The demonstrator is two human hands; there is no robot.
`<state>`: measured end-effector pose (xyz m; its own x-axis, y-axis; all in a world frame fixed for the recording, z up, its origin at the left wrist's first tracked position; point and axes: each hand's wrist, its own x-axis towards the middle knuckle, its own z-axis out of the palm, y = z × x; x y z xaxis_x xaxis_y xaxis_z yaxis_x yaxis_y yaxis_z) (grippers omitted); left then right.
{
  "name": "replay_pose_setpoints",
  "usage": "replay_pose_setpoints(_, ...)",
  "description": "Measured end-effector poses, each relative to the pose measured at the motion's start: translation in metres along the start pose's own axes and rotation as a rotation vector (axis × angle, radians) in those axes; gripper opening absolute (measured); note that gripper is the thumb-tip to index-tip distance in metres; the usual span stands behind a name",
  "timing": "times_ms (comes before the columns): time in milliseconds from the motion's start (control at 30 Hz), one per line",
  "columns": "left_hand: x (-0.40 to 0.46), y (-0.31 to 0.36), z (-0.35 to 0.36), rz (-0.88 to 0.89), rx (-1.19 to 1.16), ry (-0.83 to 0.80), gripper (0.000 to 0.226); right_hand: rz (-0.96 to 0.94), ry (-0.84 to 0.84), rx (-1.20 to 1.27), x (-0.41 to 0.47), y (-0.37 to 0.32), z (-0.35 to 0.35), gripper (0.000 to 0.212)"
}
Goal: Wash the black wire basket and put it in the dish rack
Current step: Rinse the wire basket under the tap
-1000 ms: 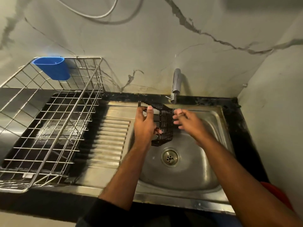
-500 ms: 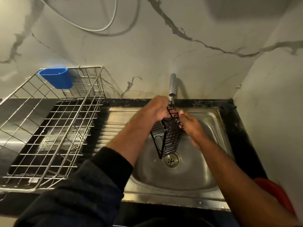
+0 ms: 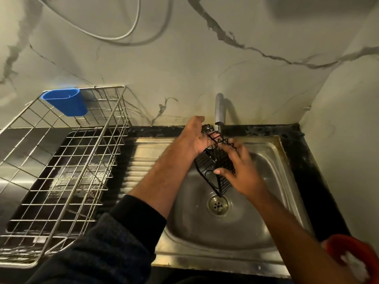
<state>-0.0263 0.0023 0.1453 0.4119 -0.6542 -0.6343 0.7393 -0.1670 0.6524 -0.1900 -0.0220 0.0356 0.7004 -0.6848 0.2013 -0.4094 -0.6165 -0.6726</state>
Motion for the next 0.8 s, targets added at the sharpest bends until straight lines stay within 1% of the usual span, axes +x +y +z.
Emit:
replay_pose_setpoints(67, 0.006, 0.002, 0.003, -0.026, -0.086, -0.002, 0.037, 0.003, 0.074, -0.044, -0.001, -0.002, 0.007, 0.079)
replay_pose_setpoints(133, 0.011, 0.001, 0.006, -0.050, -0.137, 0.027, 0.048, 0.044, 0.097, -0.053, 0.000, -0.004, 0.014, 0.084)
replay_pose_setpoints(200, 0.015, 0.001, 0.010, -0.047, -0.152, 0.071, 0.051, 0.112, 0.036, -0.072, 0.004, -0.007, 0.018, 0.096)
replay_pose_setpoints(233, 0.017, 0.002, 0.011, -0.045, -0.158, 0.085, 0.056, 0.145, 0.007, -0.096, 0.008, -0.009, 0.019, 0.098)
replay_pose_setpoints(267, 0.019, 0.002, 0.013, -0.050, -0.172, 0.097, 0.062, 0.167, 0.004, -0.118, 0.013, -0.010, 0.020, 0.094)
replay_pose_setpoints(367, 0.027, 0.006, 0.012, -0.059, -0.188, 0.120, 0.070, 0.154, 0.078, -0.137, 0.034, -0.006, 0.019, 0.060)
replay_pose_setpoints(433, 0.033, 0.008, 0.007, -0.062, -0.181, 0.125, 0.071, 0.164, 0.091, -0.156, 0.048, -0.001, 0.014, 0.049)
replay_pose_setpoints(567, 0.041, 0.009, -0.005, -0.105, -0.167, 0.052, 0.076, 0.234, 0.039, -0.257, 0.067, 0.004, 0.006, 0.048)
replay_pose_setpoints(667, 0.044, 0.009, -0.019, -0.078, -0.159, 0.000, 0.071, 0.168, 0.060, -0.232, 0.080, 0.008, 0.008, 0.045)
replay_pose_setpoints(800, 0.042, 0.012, -0.037, -0.039, -0.149, -0.019, 0.062, 0.139, 0.014, -0.226, 0.092, 0.006, 0.011, 0.045)
